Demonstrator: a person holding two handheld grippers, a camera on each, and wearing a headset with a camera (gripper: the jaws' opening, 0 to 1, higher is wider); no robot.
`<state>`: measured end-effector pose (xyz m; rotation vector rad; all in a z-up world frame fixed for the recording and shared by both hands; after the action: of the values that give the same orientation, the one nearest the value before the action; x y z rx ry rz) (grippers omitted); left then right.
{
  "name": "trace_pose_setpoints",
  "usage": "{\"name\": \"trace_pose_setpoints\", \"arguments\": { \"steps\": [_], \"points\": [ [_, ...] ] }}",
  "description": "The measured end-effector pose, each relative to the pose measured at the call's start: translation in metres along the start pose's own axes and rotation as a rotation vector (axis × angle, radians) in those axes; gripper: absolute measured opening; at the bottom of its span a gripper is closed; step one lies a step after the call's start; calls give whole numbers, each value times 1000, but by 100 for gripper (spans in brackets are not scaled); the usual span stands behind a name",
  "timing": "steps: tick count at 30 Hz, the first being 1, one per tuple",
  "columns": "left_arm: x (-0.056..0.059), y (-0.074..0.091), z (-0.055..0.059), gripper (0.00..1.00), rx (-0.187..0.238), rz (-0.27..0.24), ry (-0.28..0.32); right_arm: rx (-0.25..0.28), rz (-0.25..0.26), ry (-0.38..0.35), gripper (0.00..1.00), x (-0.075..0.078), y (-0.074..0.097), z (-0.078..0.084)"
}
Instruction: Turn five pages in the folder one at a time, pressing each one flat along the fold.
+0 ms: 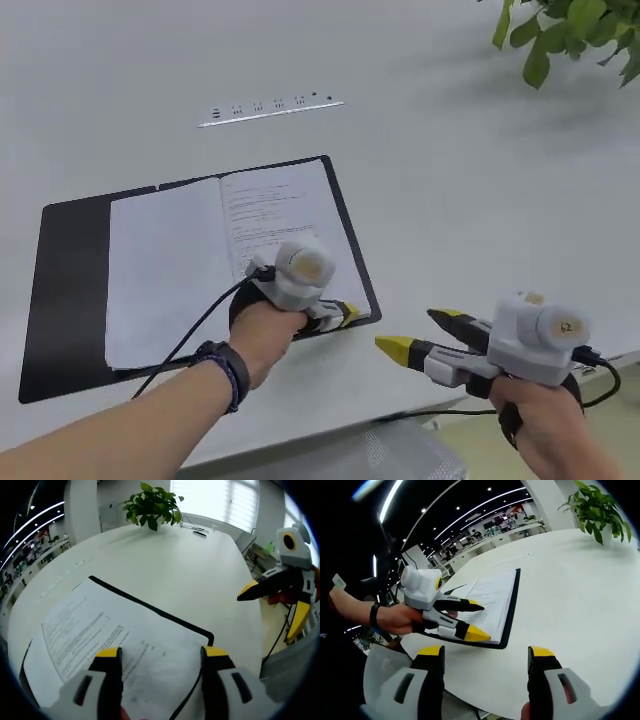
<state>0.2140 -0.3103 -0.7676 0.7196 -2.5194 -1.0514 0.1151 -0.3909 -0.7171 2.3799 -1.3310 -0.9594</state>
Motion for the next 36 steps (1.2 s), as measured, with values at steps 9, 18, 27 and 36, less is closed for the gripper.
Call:
{"name": "trace_pose_setpoints", "arguments": {
  "steps": [9, 18, 27, 36],
  "points": [
    [-9, 1, 1, 54, 14, -1, 0, -6, -28, 14, 65, -4, -12, -5],
    [-13, 2, -2, 46, 28, -7, 11, -9, -58, 36, 63, -7, -25, -16],
    [-15, 6, 0, 38, 58, -21, 76, 69, -95, -45, 60, -1, -53, -42],
    [-14, 10, 3, 37, 61, -6, 96, 89, -146, -95, 52, 10, -96, -67]
  ]
}}
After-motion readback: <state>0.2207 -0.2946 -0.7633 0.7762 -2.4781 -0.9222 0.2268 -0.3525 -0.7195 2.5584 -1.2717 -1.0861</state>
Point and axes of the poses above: the centre of the closed fingertips' face, and the gripper's own axes: y roughly backward along the fingers, x roughly to its right, z roughly out of its underside, the point moved 2 cm from there along y, roughly backward along the fingers, and after that the axes turned 3 degrees about y, right-handed, at the moved point
